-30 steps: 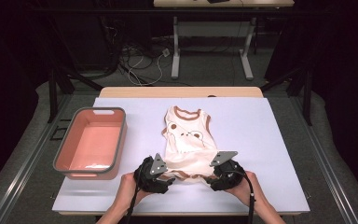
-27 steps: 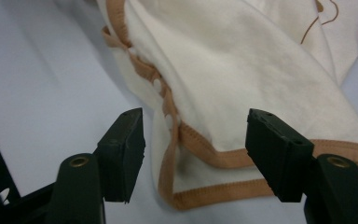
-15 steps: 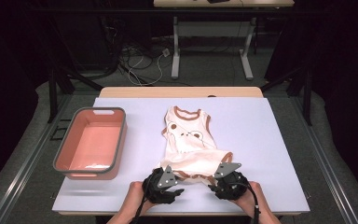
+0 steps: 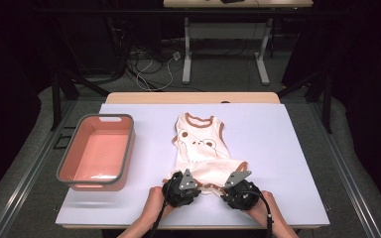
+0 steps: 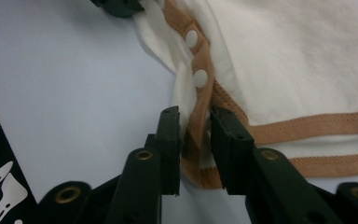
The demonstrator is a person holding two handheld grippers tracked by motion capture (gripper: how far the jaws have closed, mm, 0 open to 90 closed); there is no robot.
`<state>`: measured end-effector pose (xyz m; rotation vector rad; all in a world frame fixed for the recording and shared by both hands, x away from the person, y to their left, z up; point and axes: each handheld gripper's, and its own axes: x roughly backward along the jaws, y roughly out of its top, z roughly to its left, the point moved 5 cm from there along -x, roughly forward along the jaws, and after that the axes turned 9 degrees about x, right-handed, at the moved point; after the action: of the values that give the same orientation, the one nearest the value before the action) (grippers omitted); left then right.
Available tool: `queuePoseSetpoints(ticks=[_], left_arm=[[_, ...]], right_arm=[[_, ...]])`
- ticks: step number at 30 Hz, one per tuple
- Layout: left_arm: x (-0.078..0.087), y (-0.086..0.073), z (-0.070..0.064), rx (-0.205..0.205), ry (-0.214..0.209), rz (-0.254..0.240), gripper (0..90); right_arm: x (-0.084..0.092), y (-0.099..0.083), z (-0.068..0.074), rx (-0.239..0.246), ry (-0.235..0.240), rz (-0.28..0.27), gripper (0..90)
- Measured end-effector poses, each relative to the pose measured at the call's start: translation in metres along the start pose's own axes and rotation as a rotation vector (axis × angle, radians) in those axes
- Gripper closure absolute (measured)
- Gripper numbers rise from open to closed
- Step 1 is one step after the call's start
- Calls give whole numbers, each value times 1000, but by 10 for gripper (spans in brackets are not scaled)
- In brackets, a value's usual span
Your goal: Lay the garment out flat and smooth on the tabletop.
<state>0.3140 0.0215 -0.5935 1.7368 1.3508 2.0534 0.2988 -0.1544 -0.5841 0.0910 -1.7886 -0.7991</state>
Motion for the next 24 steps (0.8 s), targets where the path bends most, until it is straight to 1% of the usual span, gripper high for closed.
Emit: queuePoseSetpoints(ticks=[1,2,3,4,8,10,11,12,14,15,16,19,21,22,24], left_arm=[[0,0,-1,4,-12,-1,798],[0,-1,-2,9,-16,-4,837],[0,-1,-2,11,-18,-5,861],[1,-1,-2,4,-19,1,873],[7,-4,-3,11,-55,14,876],[13,-6,-2,9,-61,22,876],[16,-7,-2,16,-69,21,876],[19,-7,-2,31,-86,17,875],[26,-9,-2,43,-105,12,875],[29,-11,-3,49,-118,12,875],[32,-12,-4,51,-128,15,873],[40,-16,-8,44,-145,30,872],[44,-18,-11,34,-153,49,870],[45,-20,-12,34,-156,58,869],[47,-22,-14,37,-162,66,865]], right_arm=[[0,0,1,-1,5,-1,783],[0,1,1,2,11,-1,805],[0,1,2,-2,11,-3,828],[0,1,3,4,14,-2,846],[6,2,5,0,38,-12,872],[10,2,6,-10,53,-12,873],[12,3,6,-14,64,-16,873],[14,3,7,-19,73,-22,873],[17,4,9,-15,80,-25,878],[18,5,11,-13,92,-32,882],[20,5,13,-16,100,-28,884],[23,8,18,-13,124,-36,886],[24,10,22,-11,147,-44,886],[24,10,23,-11,152,-35,886],[24,10,25,-9,172,-34,886]])
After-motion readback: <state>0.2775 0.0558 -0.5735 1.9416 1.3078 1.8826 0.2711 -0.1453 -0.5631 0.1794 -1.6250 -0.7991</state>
